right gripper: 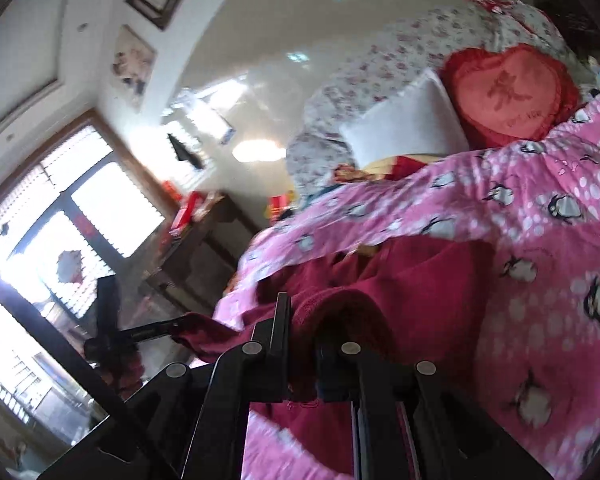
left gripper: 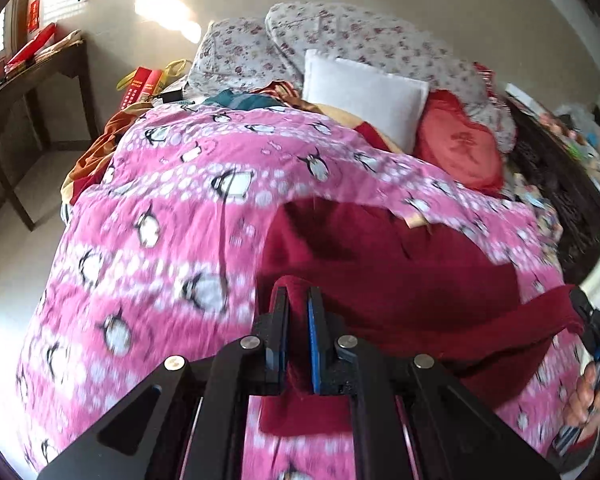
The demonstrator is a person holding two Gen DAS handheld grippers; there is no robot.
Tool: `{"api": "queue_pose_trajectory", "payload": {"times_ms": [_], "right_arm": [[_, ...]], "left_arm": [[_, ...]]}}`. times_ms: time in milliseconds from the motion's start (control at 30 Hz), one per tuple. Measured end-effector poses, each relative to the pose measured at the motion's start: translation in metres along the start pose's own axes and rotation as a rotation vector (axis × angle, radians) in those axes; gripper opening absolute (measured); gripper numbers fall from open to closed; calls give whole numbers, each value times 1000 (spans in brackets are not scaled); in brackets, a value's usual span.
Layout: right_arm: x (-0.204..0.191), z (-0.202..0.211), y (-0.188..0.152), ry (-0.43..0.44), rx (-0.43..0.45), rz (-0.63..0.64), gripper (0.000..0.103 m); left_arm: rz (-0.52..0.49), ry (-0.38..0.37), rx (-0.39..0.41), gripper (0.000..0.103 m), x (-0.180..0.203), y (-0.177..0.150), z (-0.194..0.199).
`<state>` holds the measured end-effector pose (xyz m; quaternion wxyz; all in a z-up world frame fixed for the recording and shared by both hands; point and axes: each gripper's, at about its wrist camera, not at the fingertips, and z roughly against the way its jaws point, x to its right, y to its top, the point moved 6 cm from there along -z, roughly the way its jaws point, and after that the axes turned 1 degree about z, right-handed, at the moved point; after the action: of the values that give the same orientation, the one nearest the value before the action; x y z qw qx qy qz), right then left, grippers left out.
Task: Fold small clothes
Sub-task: 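Lift the hem and fold it toward the collar with both tools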
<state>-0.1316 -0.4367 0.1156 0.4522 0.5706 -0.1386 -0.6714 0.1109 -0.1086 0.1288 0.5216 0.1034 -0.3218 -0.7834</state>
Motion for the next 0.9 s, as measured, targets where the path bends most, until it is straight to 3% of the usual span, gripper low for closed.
{"api": "queue_pose_trajectory", "payload": {"times_ms": [167, 233, 267, 300, 333, 367, 467, 567, 733, 833, 900], "right_arm": [[49, -44, 31, -57, 19, -81, 11], [76, -62, 38, -60, 29, -159, 21], [93, -73, 38, -83, 5, -206, 46], [104, -77, 36, -109, 0, -246, 60], [115, -76, 35, -133, 11, -290, 60], [119, -70, 36, -132, 36, -300, 60], [115, -36, 40, -176, 128, -251, 69], [89, -20, 40, -147, 110, -151, 69], [32, -54, 28, -212, -10, 104, 53], [31, -85, 17, -257, -73, 138, 50], [47, -99, 16, -350, -79, 156, 50]], "left_arm": [[19, 40, -16, 8, 5, 38, -52], [65, 36, -58, 14, 0, 44, -78], [87, 46, -68, 19, -6, 47, -87], [106, 51, -67, 37, -10, 50, -92], [115, 58, -58, 55, -14, 53, -93], [123, 73, -38, 60, -20, 56, -90], [148, 100, 24, 64, -40, 61, -70], [125, 88, 36, 64, -40, 55, -55], [47, 41, 5, 64, -8, 34, -63], [-3, 66, -18, 64, 10, 24, -85], [-11, 115, -38, 64, 11, 22, -106]]}}
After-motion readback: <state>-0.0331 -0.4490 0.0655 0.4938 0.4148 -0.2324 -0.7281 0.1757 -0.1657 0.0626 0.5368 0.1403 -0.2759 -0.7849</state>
